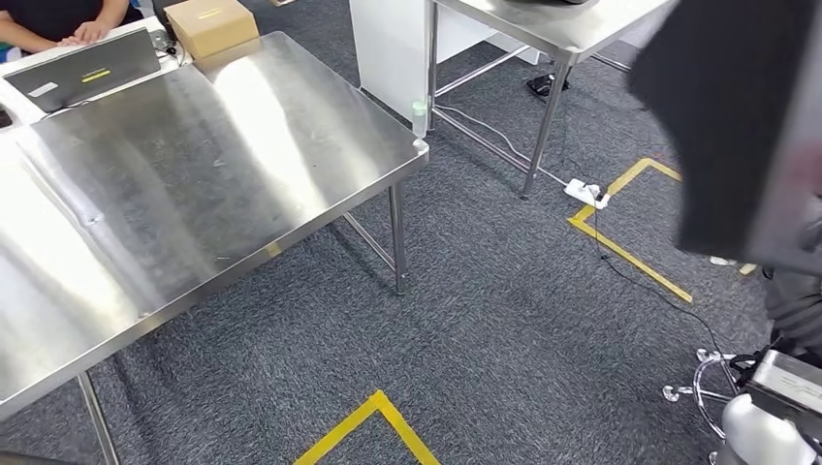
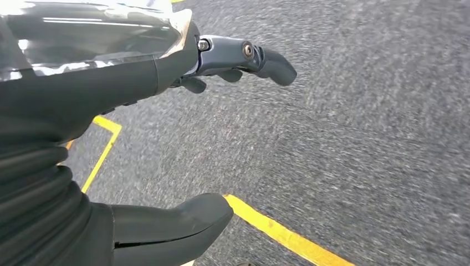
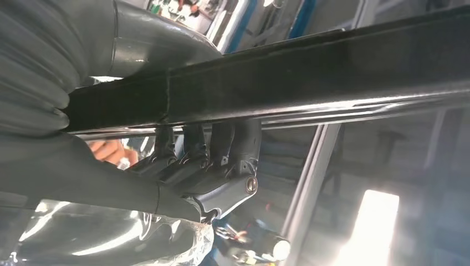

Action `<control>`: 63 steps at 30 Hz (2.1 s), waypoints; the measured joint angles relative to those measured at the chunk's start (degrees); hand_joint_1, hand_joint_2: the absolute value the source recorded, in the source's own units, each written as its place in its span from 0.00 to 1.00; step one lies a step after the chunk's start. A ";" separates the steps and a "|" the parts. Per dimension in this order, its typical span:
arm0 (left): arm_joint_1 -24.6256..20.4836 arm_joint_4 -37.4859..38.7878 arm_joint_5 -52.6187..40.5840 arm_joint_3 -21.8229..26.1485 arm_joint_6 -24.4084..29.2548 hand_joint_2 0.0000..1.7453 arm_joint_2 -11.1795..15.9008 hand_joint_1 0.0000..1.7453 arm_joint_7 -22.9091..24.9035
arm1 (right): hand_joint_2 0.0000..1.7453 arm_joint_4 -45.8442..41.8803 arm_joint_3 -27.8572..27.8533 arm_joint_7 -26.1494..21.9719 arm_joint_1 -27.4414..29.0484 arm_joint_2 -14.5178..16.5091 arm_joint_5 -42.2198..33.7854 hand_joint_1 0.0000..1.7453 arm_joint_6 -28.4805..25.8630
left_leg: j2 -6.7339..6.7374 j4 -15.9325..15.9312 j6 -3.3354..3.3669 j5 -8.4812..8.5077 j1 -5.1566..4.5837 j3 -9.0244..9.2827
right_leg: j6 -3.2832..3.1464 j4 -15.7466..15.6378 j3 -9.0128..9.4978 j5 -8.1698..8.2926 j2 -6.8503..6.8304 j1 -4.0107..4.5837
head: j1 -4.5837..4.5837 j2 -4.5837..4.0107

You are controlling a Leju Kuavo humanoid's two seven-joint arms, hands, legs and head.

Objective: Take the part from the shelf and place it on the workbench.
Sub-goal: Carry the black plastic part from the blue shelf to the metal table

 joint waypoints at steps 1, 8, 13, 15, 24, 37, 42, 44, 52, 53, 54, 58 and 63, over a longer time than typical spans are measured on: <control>-0.06 -0.01 -0.01 -0.01 0.03 1.00 0.03 0.00 0.00 | 1.00 0.00 0.00 0.00 -0.06 0.05 0.00 1.00 0.01 | 1.62 2.30 -0.18 -1.39 0.00 -1.08 | -0.37 -0.05 0.00 0.03 -0.61 -0.04 | -0.13 0.00; -0.11 -0.01 -0.02 -0.05 -0.28 1.00 0.01 0.00 -0.22 | 1.00 -0.06 -0.03 0.00 -0.01 0.42 0.23 1.00 0.01 | 6.77 7.54 0.60 -2.42 -0.31 -3.06 | -1.27 -0.05 0.17 -0.32 -5.23 1.13 | -0.40 0.00; -0.29 -0.11 -0.17 -0.10 -0.90 1.00 0.16 0.00 -1.17 | 1.00 -0.57 -0.15 0.00 0.45 1.09 0.87 1.00 -0.23 | 9.03 -0.98 2.27 -0.36 -1.69 1.05 | -0.40 -0.28 0.63 -0.74 -8.04 1.67 | -0.39 0.00; -0.18 -0.13 -0.33 -0.11 -1.25 1.00 0.16 0.00 -1.73 | 1.00 -0.94 -0.27 -0.02 0.82 1.40 1.01 1.00 -0.46 | 7.78 -1.85 2.78 0.24 -1.39 1.54 | 0.03 0.68 0.40 -1.48 -6.96 1.64 | -0.40 0.00; -0.06 -0.32 -1.50 -0.23 -2.05 1.00 0.18 0.00 -2.97 | 1.00 -3.31 -2.83 -0.01 5.28 2.88 0.87 1.00 -1.25 | 0.98 -1.88 2.69 0.67 -0.50 1.86 | 2.36 4.98 -2.64 -1.87 0.01 0.64 | -0.09 0.00; -0.15 -0.43 -1.76 -0.71 -1.93 1.00 0.56 0.00 -2.56 | 1.00 -4.76 -4.06 0.23 5.82 4.73 0.73 1.00 2.08 | 5.61 14.04 0.00 -5.87 -0.29 -6.49 | -1.26 -0.15 -0.12 -0.04 -4.29 0.80 | -0.51 0.00; -0.41 -0.45 -1.70 -0.71 -1.62 1.00 0.57 0.00 -2.56 | 1.00 -4.74 -4.04 0.30 5.08 4.79 0.67 1.00 2.59 | 10.16 -0.70 1.56 -0.53 -1.23 1.13 | -0.54 -0.16 0.42 -0.54 -6.96 1.43 | -0.44 0.00; -0.44 -0.45 -1.70 -0.72 -1.60 1.00 0.60 0.00 -2.56 | 1.00 -4.74 -4.03 0.31 4.89 4.79 0.67 1.00 2.66 | 8.86 -0.94 2.02 -0.32 -1.38 1.06 | 0.10 -0.36 0.70 -0.69 -7.92 1.45 | -0.45 0.00; -0.52 -0.45 -1.26 -0.72 -1.46 1.00 0.31 0.00 -2.60 | 1.00 -3.98 -4.03 0.09 4.66 4.68 0.14 1.00 3.39 | 4.05 -2.15 3.22 0.79 -0.84 1.56 | 0.20 16.58 -7.38 -7.62 -1.41 1.23 | -0.12 0.00; -0.51 -0.45 -1.24 -0.72 -1.45 1.00 0.29 0.00 -2.60 | 1.00 -3.93 -4.03 0.06 4.66 4.68 0.13 1.00 3.40 | 3.94 -2.15 3.22 0.79 -0.85 1.56 | 0.26 16.77 -7.52 -7.59 -1.40 1.23 | -0.12 0.00; -0.50 -0.45 -1.24 -0.72 -1.44 1.00 0.29 0.00 -2.60 | 1.00 -3.92 -4.03 0.06 4.66 4.68 0.12 1.00 3.41 | 3.92 -2.15 3.22 0.79 -0.85 1.57 | 0.28 16.76 -7.52 -7.58 -1.40 1.23 | -0.12 0.00; -0.39 -0.45 -0.92 -0.67 -1.07 1.00 0.15 0.00 -2.66 | 1.00 -2.50 -3.80 -0.46 3.75 4.19 -0.93 1.00 3.97 | 2.58 -1.80 2.89 0.56 -0.86 1.61 | 1.27 7.68 -3.87 -3.13 -1.15 1.06 | -0.12 0.00; -0.19 -0.43 -0.67 -0.55 -0.40 1.00 -0.03 0.00 -2.73 | 1.00 0.62 -2.83 -1.20 1.28 3.12 -2.96 1.00 4.56 | 1.80 -1.70 3.37 0.28 -1.05 1.70 | 0.84 -0.84 -0.32 0.60 -0.62 1.27 | -0.15 0.00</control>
